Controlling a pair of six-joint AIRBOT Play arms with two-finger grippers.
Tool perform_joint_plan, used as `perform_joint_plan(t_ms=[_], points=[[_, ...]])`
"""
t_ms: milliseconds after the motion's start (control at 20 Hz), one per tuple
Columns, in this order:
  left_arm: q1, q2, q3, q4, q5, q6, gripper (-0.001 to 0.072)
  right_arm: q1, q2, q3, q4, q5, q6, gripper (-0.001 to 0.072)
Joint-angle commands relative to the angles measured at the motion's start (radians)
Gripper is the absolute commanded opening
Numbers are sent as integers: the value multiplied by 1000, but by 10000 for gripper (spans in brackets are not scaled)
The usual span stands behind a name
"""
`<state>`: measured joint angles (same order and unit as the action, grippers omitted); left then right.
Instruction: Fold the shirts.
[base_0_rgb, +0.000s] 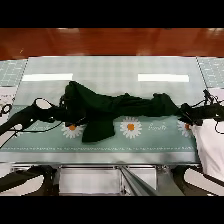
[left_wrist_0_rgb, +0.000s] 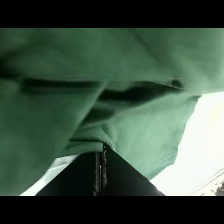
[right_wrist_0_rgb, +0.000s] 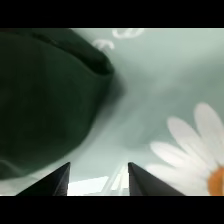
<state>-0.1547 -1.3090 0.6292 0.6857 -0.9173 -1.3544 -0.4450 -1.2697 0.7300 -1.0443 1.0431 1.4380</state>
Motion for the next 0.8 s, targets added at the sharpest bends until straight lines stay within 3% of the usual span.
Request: perform_joint_plan(t_ms=[0,150,300,350,400,450,600,750], points=[[-2,-1,12,-13,-11,7,19,0,-89,39,143,-42,-45,417],[-2,-1,12,-13,-10,7,19,5,-176,82,248,-41,-84,415],[-2,-1,16,-13,-6,7,19,50,-245,122,259,-42,-88,390],[-1,-1,22,-13,-3,7,19,73,-261,137,261,-42,-90,276],[1,0,35,-13,-1,8,19,91,-266,151,261,-42,-103,90],[12,1,63,-12,-6,8,19,105,-266,174,261,-34,-128,25],[102,31,233,-13,-102,8,19,104,-236,360,238,113,-142,25],[222,117,496,-13,-149,6,18,99,-118,634,204,151,-103,24]])
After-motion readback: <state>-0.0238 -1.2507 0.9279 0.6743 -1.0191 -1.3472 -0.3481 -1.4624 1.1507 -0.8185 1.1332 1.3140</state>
